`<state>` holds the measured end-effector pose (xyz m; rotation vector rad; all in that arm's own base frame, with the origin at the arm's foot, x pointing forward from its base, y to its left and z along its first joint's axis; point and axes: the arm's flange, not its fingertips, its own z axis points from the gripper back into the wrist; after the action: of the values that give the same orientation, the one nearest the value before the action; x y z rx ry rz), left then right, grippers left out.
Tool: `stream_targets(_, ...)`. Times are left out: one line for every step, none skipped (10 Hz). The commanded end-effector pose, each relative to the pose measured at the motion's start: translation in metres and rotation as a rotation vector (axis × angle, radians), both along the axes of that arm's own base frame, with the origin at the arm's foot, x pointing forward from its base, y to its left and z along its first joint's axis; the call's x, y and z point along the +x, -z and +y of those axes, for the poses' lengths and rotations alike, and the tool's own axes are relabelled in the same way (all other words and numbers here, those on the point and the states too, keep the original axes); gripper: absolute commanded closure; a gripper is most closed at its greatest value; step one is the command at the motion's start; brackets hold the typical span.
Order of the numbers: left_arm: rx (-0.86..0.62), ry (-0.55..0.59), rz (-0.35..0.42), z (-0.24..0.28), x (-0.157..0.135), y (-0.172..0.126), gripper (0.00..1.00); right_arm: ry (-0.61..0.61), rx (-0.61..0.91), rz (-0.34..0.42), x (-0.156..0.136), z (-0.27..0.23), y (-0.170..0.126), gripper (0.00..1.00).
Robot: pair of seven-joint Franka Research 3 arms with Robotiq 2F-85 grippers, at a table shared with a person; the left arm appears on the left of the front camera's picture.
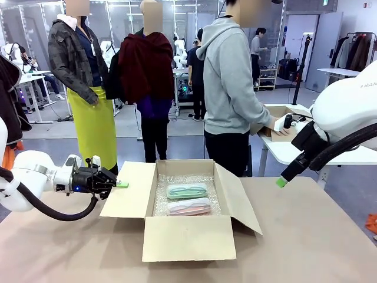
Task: Pack the glasses set securely to prepare it for shipping.
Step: Position the Package Box on the left side of the table.
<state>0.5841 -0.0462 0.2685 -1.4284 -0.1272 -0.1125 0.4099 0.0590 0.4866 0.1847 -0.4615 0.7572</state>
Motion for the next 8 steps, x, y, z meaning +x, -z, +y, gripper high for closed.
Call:
stream_targets(-0.013, -0.007, 0.043, 0.032, 0.003, -0.017, 0.97, 0.021, -0.006, 0.006, 0.001, 0.003, -0.002, 0.00)
stream_targets(-0.019, 0.002, 0.061, 0.051, 0.003, -0.024, 0.97, 0.021, -0.006, 0.006, 0.001, 0.003, -0.002, 0.00)
stream_targets(-0.015, 0.002, 0.059, 0.069, 0.003, -0.030, 0.97, 0.021, -0.006, 0.006, 0.001, 0.003, -0.002, 0.00)
stream_targets(-0.012, 0.003, 0.053, 0.092, 0.000, -0.038, 0.97, 0.021, -0.006, 0.006, 0.001, 0.003, -0.002, 0.00)
stream_targets(-0.007, -0.016, 0.043, 0.118, -0.002, -0.045, 0.97, 0.021, -0.006, 0.006, 0.001, 0.003, -0.002, 0.00)
stream_targets(0.014, -0.003, 0.047, 0.147, -0.006, -0.047, 0.97, 0.021, -0.006, 0.006, 0.001, 0.003, -0.002, 0.00)
stream_targets(0.016, -0.008, 0.040, 0.173, -0.008, -0.047, 0.97, 0.021, -0.006, 0.006, 0.001, 0.003, -0.002, 0.00)
stream_targets(0.021, -0.008, 0.047, 0.197, -0.010, -0.045, 0.97, 0.021, -0.006, 0.006, 0.001, 0.003, -0.002, 0.00)
